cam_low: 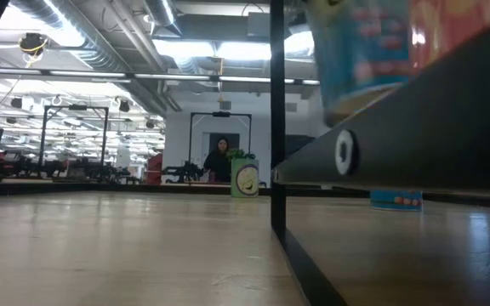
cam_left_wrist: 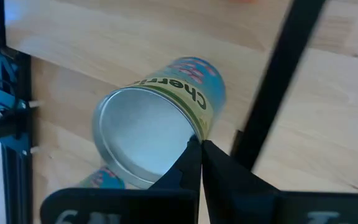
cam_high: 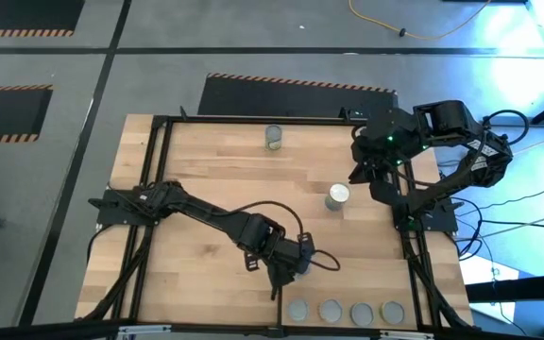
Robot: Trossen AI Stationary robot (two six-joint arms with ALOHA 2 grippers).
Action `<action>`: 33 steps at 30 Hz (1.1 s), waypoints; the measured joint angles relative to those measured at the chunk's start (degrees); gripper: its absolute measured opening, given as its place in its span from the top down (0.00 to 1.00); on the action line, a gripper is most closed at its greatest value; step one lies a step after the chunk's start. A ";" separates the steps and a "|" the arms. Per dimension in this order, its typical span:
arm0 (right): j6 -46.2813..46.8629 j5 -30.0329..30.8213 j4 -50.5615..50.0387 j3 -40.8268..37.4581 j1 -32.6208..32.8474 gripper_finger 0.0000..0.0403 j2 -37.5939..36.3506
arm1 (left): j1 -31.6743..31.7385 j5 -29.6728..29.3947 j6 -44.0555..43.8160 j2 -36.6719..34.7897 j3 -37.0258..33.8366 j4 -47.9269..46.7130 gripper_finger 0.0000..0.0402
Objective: Pick and place cans onto a shelf
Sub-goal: Put the left canned cherries on the shelf
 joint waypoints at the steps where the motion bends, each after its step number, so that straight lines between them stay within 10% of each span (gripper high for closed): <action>1: 0.00 -0.02 0.00 0.00 0.00 0.87 0.00 | -0.04 -0.06 0.08 0.62 0.04 0.41 1.00; 33: -1.88 -0.02 0.00 0.00 0.00 0.87 0.00 | 0.39 3.40 -3.45 3.33 -0.04 1.15 1.00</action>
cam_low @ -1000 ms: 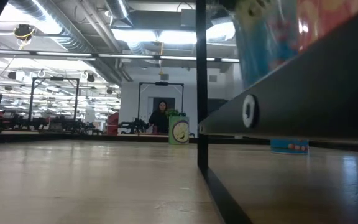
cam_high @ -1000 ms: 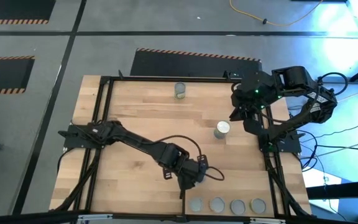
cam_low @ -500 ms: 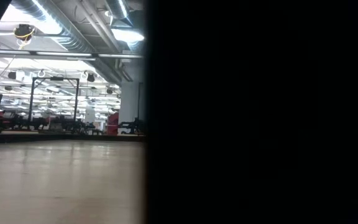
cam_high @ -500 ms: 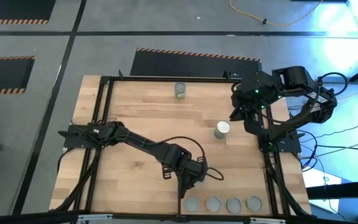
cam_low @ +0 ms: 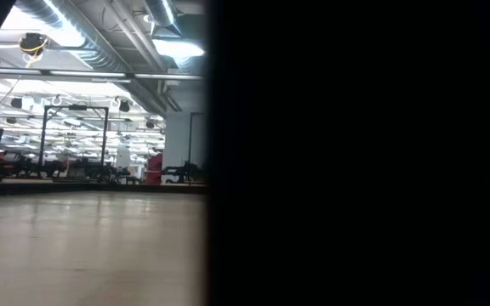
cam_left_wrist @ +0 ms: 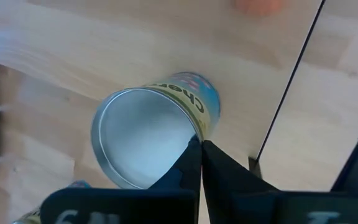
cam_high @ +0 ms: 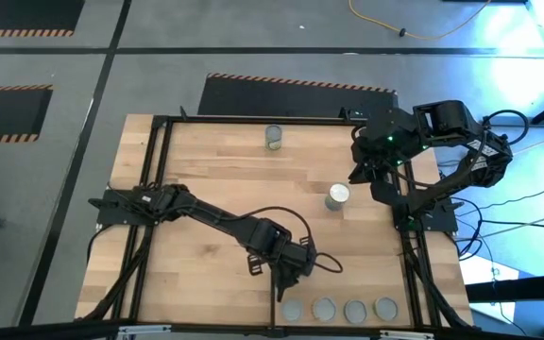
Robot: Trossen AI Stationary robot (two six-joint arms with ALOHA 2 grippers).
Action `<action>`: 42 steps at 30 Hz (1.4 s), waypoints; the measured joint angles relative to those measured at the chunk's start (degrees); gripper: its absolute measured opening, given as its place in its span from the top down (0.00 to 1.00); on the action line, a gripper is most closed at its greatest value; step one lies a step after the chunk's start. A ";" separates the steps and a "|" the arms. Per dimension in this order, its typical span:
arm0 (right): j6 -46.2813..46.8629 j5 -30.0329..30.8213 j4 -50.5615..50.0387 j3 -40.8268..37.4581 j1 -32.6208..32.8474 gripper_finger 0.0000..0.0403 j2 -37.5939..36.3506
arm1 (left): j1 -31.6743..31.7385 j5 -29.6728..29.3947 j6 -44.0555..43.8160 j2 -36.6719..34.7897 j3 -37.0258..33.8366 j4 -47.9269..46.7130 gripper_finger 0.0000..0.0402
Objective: Pick and place cans onto a shelf
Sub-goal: Put the left canned cherries on the shelf
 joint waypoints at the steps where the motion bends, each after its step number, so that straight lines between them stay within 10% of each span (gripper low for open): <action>1: 0.00 0.02 0.00 0.00 0.00 0.87 0.00 | -0.05 0.61 -0.60 0.00 0.00 0.29 1.00; 16: 0.00 0.02 0.00 0.00 0.00 0.87 0.00 | -0.15 -2.43 -7.24 -0.17 0.00 1.45 0.90; 29: -1.48 -0.30 -0.02 0.07 0.00 0.87 0.00 | -0.49 -21.37 -4.97 -4.61 2.51 5.08 0.90; 42: -5.61 -0.07 0.02 0.09 3.31 0.99 -0.04 | -0.09 -17.78 -33.98 -18.79 2.59 -2.60 0.99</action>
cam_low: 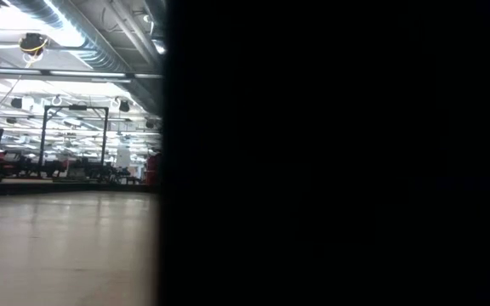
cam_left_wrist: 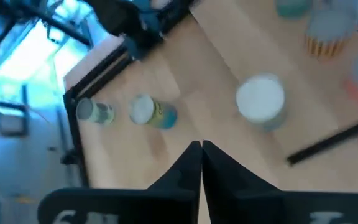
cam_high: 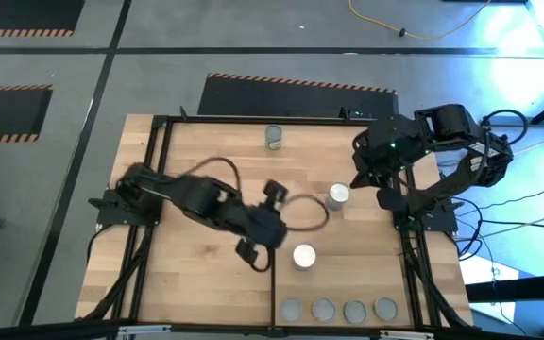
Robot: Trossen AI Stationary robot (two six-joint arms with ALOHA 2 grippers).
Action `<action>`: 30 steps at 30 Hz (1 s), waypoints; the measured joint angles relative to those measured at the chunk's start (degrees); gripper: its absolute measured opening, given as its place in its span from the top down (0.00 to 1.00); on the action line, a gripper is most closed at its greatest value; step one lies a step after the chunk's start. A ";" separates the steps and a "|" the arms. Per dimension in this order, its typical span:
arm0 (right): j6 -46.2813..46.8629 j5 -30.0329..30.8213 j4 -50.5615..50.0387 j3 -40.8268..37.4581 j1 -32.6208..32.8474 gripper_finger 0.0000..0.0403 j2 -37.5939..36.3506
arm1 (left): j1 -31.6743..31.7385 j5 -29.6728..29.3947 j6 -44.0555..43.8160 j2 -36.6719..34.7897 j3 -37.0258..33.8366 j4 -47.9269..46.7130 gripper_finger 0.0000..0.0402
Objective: Pick and place cans onto a shelf
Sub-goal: Put the left canned cherries on the shelf
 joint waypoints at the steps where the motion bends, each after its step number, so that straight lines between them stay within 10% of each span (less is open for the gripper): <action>1: 0.11 -0.03 -0.01 0.00 0.56 0.99 0.00 | 0.11 0.43 -2.99 -1.16 0.01 -0.87 0.99; 8: 5.00 -0.04 0.10 -7.54 7.08 0.99 0.00 | -0.12 10.01 -24.92 -2.79 -1.07 -19.63 1.00; 21: 17.67 -3.31 22.92 -35.13 15.87 1.00 0.11 | -2.34 30.78 -26.06 -2.47 -27.65 -4.85 1.00; 30: 25.62 -1.43 32.73 -46.56 18.59 1.00 0.09 | -2.27 29.96 -27.79 -2.46 -37.83 5.11 1.00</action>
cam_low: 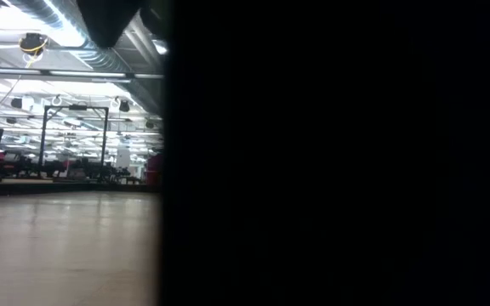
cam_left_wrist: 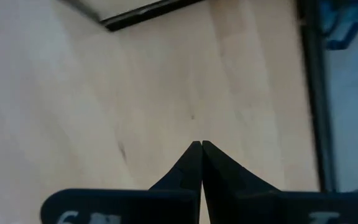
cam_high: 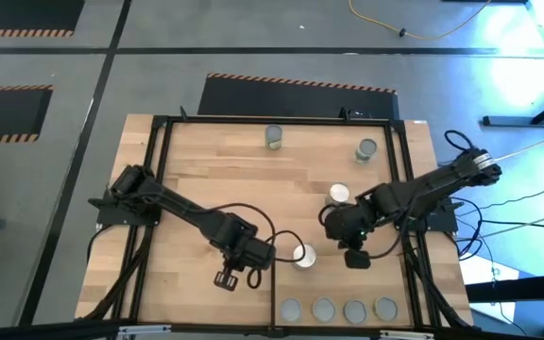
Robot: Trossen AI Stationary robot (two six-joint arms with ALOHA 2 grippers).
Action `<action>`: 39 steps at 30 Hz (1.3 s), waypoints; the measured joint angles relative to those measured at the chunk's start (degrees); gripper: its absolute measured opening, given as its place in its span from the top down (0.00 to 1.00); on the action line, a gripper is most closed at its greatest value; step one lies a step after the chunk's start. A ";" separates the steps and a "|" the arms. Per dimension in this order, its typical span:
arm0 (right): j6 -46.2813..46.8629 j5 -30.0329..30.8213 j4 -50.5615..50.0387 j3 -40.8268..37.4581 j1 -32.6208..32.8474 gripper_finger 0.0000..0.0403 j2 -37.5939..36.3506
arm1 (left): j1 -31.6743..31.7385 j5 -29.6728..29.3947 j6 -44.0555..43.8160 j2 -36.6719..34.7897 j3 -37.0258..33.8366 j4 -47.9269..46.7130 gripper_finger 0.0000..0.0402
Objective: Pick and place cans onto a shelf
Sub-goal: Put the left canned cherries on the shelf
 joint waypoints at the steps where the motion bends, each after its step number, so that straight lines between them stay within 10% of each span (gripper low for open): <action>1: 0.67 0.09 1.86 -1.61 0.13 1.00 0.00 | 0.00 -0.79 -0.40 0.00 -0.37 -0.07 1.00; 39: -6.42 4.95 33.12 -11.84 0.27 1.00 8.13 | 0.37 -1.19 -1.31 -0.07 -0.69 -4.28 1.00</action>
